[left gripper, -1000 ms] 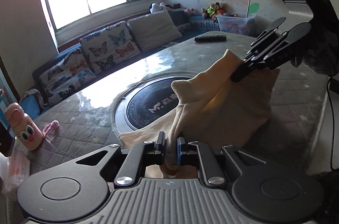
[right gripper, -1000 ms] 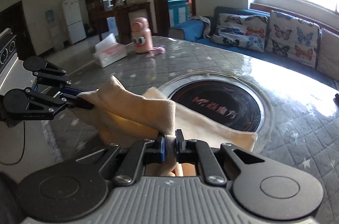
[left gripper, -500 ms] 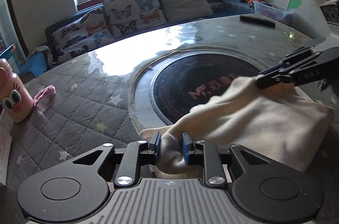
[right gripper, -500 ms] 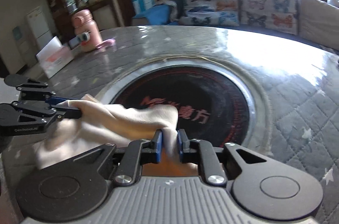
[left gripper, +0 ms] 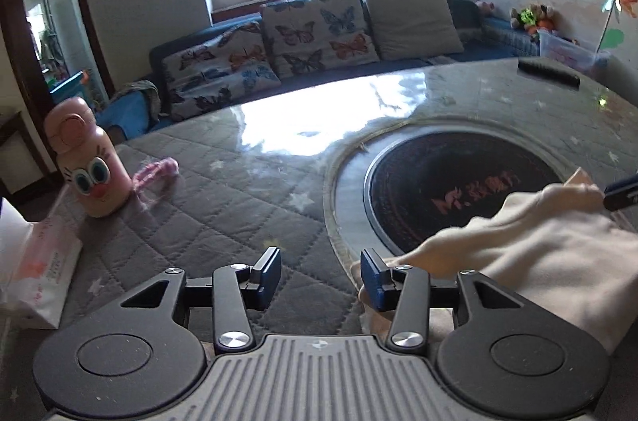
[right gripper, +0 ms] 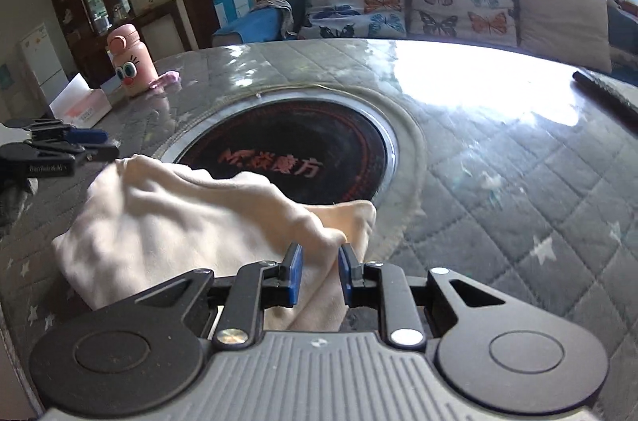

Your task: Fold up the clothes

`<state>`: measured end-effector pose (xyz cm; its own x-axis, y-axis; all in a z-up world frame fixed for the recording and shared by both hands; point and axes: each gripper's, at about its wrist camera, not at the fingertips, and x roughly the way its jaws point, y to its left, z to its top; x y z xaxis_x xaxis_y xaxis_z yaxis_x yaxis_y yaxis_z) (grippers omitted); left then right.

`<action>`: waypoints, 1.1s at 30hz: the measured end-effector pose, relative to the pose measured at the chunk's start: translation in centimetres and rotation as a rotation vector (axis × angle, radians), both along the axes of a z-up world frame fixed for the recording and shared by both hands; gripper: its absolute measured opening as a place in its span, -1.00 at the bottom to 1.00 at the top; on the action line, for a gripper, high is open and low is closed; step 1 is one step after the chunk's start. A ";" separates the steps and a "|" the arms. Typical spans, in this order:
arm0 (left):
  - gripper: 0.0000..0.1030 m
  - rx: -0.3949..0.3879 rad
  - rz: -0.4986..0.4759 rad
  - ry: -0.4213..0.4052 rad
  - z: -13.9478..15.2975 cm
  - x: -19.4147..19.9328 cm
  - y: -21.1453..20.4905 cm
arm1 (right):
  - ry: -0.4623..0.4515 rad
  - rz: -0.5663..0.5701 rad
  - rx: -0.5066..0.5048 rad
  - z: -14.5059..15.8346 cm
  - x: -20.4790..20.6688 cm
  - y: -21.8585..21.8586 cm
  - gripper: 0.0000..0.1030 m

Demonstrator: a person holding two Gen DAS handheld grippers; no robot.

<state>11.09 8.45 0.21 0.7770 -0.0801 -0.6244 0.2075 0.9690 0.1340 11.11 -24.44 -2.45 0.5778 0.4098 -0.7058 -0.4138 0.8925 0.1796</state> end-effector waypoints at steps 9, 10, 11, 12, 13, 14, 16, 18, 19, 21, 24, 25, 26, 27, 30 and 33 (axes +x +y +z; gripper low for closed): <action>-0.55 -0.047 -0.128 -0.012 1.2 -2.4 -3.2 | -0.021 -0.031 -0.013 -1.1 0.4 1.0 -0.90; -0.56 -0.046 -0.145 -0.005 0.9 -2.4 -3.7 | -0.044 -0.032 -0.029 -0.8 0.2 1.2 -0.90; -0.58 -0.039 -0.155 0.002 0.6 -2.4 -4.0 | -0.075 -0.032 -0.050 -0.4 -0.2 1.3 -0.91; -0.58 -0.035 -0.163 0.010 0.3 -2.2 -4.2 | -0.110 -0.032 -0.074 0.0 -0.6 1.5 -0.91; -0.58 -0.034 -0.167 0.022 -0.1 -1.9 -4.3 | -0.132 -0.033 -0.089 0.4 -0.8 1.6 -0.92; -0.58 -0.032 -0.171 0.035 -0.5 -1.7 -4.5 | -0.152 -0.037 -0.106 0.7 -1.1 1.7 -0.92; -0.58 -0.015 -0.165 0.060 -1.5 -1.0 -4.5 | -0.165 -0.044 -0.127 0.8 -1.2 1.9 -0.92; -0.57 -0.008 -0.149 0.087 -2.5 -0.4 -4.3 | -0.131 -0.044 -0.148 -0.2 -0.8 2.0 -0.91; -0.57 -0.011 -0.142 0.098 -2.9 -0.1 -4.1 | -0.097 -0.046 -0.152 -0.9 -0.3 2.0 -0.90; -0.57 -0.021 -0.138 0.096 -2.7 0.0 -3.9 | -0.097 -0.048 -0.149 -1.0 -0.1 1.9 -0.86; -0.57 -0.030 -0.146 0.079 -1.9 -0.1 -4.1 | -0.115 -0.055 -0.139 0.1 -0.3 1.7 -0.79; -0.58 -0.038 -0.159 0.072 -1.4 -0.1 -4.4 | -0.130 -0.047 -0.137 0.6 -0.4 1.8 -0.79; -0.57 -0.045 -0.173 0.065 -1.1 -0.2 -4.7 | -0.140 -0.036 -0.134 1.0 -0.4 1.9 -0.79; -0.57 -0.047 -0.189 0.057 -0.8 -0.2 -5.1 | -0.144 -0.016 -0.127 1.3 -0.4 2.3 -0.79; -0.57 -0.038 -0.229 0.057 -0.9 0.3 -6.3 | -0.138 0.061 -0.099 1.8 0.1 3.9 -0.79; -0.57 -0.024 -0.230 0.092 -2.0 1.8 -7.1 | -0.120 0.111 -0.085 1.4 1.2 5.8 -0.79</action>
<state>12.85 1.37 -1.75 0.6764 -0.2639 -0.6876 0.4336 0.8974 0.0821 12.35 -18.61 -1.09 0.6144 0.4176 -0.6694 -0.5248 0.8498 0.0484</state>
